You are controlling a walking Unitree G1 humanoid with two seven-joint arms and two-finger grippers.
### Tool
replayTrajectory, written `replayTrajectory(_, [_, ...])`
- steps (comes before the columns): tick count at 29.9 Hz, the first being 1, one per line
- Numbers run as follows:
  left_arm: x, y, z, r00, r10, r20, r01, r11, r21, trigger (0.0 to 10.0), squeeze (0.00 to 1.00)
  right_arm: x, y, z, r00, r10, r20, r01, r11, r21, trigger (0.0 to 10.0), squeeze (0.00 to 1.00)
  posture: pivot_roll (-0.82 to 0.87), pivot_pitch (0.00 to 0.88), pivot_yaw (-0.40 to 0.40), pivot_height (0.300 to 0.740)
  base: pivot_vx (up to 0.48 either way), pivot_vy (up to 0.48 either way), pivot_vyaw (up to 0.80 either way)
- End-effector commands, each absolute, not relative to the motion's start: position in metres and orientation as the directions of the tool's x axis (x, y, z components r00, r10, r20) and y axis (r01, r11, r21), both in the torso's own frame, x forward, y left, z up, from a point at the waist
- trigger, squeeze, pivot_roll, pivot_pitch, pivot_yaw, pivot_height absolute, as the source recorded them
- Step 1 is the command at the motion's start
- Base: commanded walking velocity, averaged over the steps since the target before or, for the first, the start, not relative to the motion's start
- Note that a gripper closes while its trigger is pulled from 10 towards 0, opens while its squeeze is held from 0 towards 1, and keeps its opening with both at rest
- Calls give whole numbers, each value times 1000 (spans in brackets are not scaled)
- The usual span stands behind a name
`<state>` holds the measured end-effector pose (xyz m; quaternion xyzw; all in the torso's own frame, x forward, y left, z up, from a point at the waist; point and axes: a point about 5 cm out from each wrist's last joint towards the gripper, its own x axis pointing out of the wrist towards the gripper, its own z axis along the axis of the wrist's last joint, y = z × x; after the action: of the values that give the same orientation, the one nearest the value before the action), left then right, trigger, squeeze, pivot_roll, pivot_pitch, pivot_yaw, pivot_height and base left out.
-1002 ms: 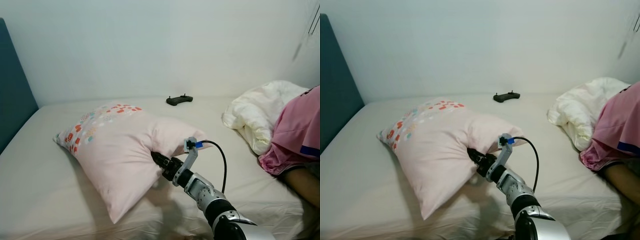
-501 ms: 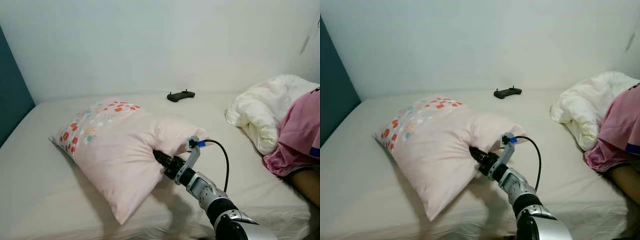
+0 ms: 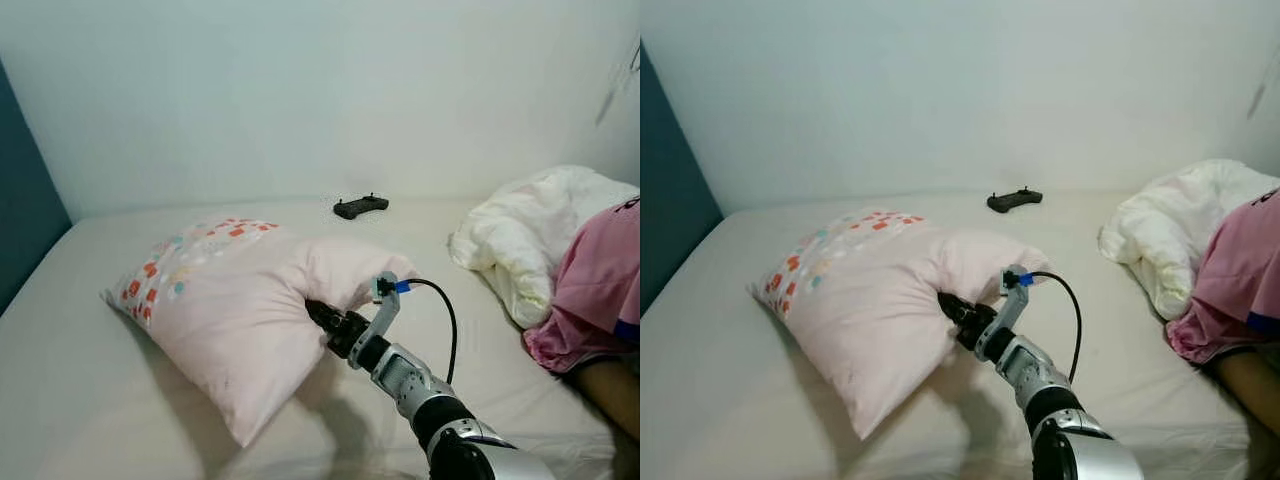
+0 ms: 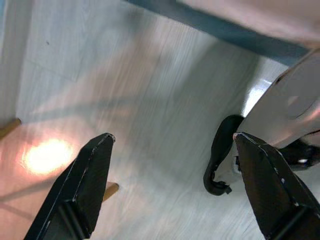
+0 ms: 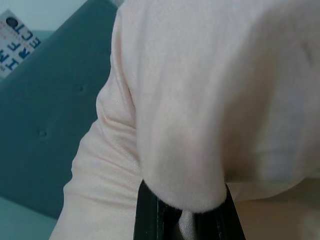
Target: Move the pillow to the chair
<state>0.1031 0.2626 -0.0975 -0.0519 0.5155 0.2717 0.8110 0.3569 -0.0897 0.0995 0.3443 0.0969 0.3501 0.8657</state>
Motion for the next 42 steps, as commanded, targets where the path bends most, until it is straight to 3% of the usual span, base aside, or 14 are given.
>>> replayTrajectory(1, [97,260,-100,291,371,-882,-497,846,193,10000,0,361,-88,109,739,664,111,-555,508,658,0,0,94,7,-47,637,-480,0,0])
replayTrajectory(12, [96,259,-101,297,367,-882,-485,853,192,10000,0,361,-87,110,736,667,116,-561,505,656,0,0,92,9,-50,685,-480,0,0])
replayTrajectory(22, [95,259,-101,299,366,-881,-464,863,201,10000,0,361,-88,108,738,666,109,-558,511,654,0,0,86,12,-49,739,0,0,0])
replayTrajectory(30, [95,257,-101,304,364,-881,-455,867,201,10000,0,360,-87,107,739,665,112,-567,523,636,0,0,86,13,-51,740,0,0,0])
replayTrajectory(31, [96,257,-101,305,363,-880,-450,870,203,10000,0,358,-81,104,737,672,78,-582,572,578,10000,0,84,10,-50,740,0,0,0])
replayTrajectory(36, [98,256,-101,315,362,-878,-425,880,211,10000,0,347,-58,96,660,749,52,-662,548,512,10000,0,86,10,-51,740,0,0,0])
replayTrajectory(42, [100,254,-101,323,353,-878,-411,888,206,10000,0,333,-38,87,582,812,41,-716,488,499,10000,0,90,7,-48,740,0,0,799])
